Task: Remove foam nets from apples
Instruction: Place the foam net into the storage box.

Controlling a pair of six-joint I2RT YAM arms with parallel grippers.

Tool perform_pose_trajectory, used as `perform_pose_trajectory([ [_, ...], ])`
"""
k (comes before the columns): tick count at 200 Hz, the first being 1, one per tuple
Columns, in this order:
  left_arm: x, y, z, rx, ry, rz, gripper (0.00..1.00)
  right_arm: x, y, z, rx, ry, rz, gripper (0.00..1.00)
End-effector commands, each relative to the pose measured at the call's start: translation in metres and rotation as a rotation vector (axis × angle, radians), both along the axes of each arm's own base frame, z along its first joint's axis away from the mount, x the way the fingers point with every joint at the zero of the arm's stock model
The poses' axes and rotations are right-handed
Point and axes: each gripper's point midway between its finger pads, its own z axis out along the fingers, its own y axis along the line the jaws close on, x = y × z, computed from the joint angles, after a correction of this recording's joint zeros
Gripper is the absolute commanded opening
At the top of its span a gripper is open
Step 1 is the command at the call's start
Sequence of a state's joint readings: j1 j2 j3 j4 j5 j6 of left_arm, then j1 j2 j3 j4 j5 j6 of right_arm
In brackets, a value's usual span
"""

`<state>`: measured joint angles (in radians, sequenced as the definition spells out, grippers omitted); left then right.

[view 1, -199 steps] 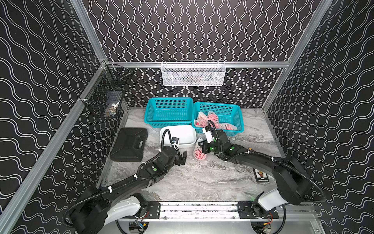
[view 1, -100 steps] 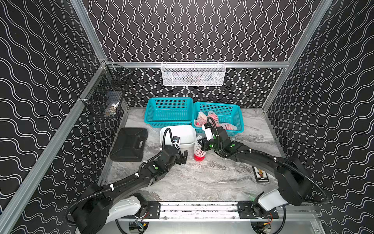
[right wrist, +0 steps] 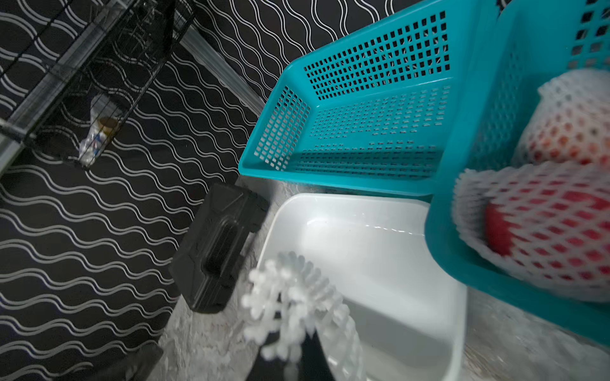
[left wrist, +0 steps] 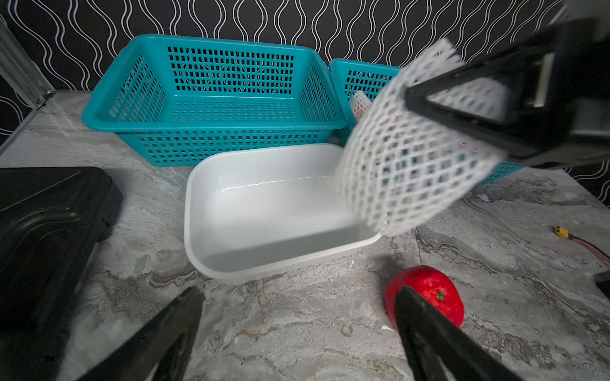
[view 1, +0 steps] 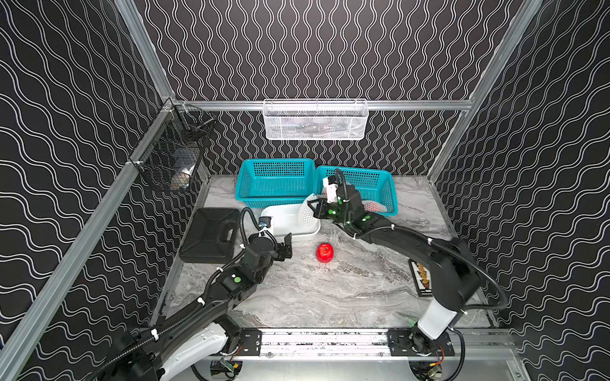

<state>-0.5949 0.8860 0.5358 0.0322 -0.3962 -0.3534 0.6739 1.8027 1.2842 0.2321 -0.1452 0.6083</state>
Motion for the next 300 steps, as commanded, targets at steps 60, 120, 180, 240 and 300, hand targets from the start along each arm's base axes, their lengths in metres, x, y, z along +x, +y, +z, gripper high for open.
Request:
perform_pose_trajectory([
  [60, -0.009, 0.013, 0.0, -0.008, 0.011, 0.044, 0.95, 0.061, 0.063, -0.051, 0.301, 0.049, -0.192, 0.0],
  [120, -0.007, 0.008, -0.006, -0.001, 0.021, 0.022, 0.97, 0.056, 0.066, -0.089, 0.105, 0.093, -0.225, 0.38],
  [180, -0.002, 0.003, -0.014, 0.002, 0.032, 0.01, 0.98, 0.036, 0.039, -0.101, -0.274, 0.087, -0.143, 0.69],
  [240, 0.003, -0.005, -0.02, 0.006, 0.058, -0.005, 0.98, 0.025, 0.022, -0.068, -0.484, 0.018, -0.054, 0.84],
  [300, 0.002, -0.036, -0.018, 0.033, 0.074, -0.184, 1.0, -0.009, -0.005, 0.007, -0.363, -0.049, 0.063, 0.91],
])
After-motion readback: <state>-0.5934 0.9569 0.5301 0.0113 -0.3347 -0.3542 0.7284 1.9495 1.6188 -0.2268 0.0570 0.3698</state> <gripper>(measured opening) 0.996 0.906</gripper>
